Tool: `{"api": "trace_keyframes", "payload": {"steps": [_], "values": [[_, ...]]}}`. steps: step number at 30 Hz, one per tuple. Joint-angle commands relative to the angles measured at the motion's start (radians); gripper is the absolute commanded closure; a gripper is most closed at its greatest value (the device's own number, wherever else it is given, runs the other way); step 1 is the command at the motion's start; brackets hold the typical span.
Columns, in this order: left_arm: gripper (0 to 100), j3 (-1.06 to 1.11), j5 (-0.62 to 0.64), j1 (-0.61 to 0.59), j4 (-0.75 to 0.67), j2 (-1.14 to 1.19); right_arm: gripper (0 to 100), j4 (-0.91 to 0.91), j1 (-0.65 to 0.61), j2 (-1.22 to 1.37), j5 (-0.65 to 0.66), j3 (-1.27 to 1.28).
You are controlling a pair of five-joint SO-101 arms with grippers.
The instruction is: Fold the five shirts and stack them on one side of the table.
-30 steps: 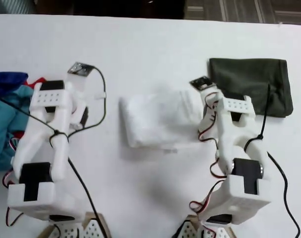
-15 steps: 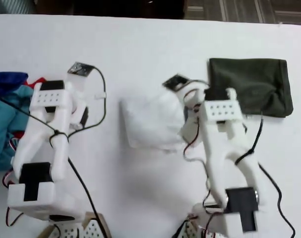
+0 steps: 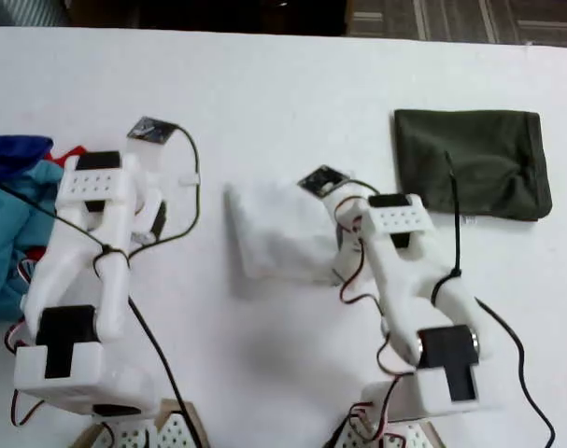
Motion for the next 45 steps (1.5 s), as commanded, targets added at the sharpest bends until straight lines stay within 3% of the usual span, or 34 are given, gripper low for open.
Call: {"api": "trace_keyframes", "payload": {"steps": [1, 5, 10, 14, 21, 25, 28, 29, 33, 37, 45], "values": [[97, -0.013, -0.006, -0.003, 0.003, -0.044, 85.5, 0.012, 0.062, 0.065, 0.002, -0.097], [97, -0.013, -0.008, -0.003, 0.003, -0.044, 98.8, 0.094, 0.105, 0.056, 0.003, -0.184], [97, -0.038, -0.003, -0.002, 0.011, -0.043, 97.8, 0.168, 0.130, -0.010, 0.003, -0.229], [97, -0.119, 0.072, 0.005, 0.038, -0.041, 95.2, 0.217, 0.114, -0.101, 0.003, -0.230], [97, -0.312, 0.081, 0.199, 0.180, -0.040, 80.7, 0.343, 0.168, -0.268, 0.005, -0.226], [97, -0.321, 0.084, 0.301, 0.176, -0.038, 85.8, 0.291, 0.214, -0.341, -0.009, -0.230], [97, -0.323, 0.087, 0.374, 0.173, -0.021, 94.0, 0.180, 0.228, -0.343, -0.152, -0.230], [97, -0.329, 0.103, 0.394, 0.170, -0.005, 98.2, 0.125, 0.228, -0.332, -0.212, -0.230], [97, -0.325, 0.210, 0.417, 0.080, 0.100, 98.2, -0.061, 0.219, -0.225, -0.377, -0.259], [97, -0.329, 0.339, 0.431, 0.049, 0.192, 98.0, -0.101, 0.197, -0.031, -0.520, -0.373], [97, -0.361, 0.634, 0.502, 0.129, 0.210, 98.0, -0.008, 0.137, 0.317, -0.557, -0.689]]}}
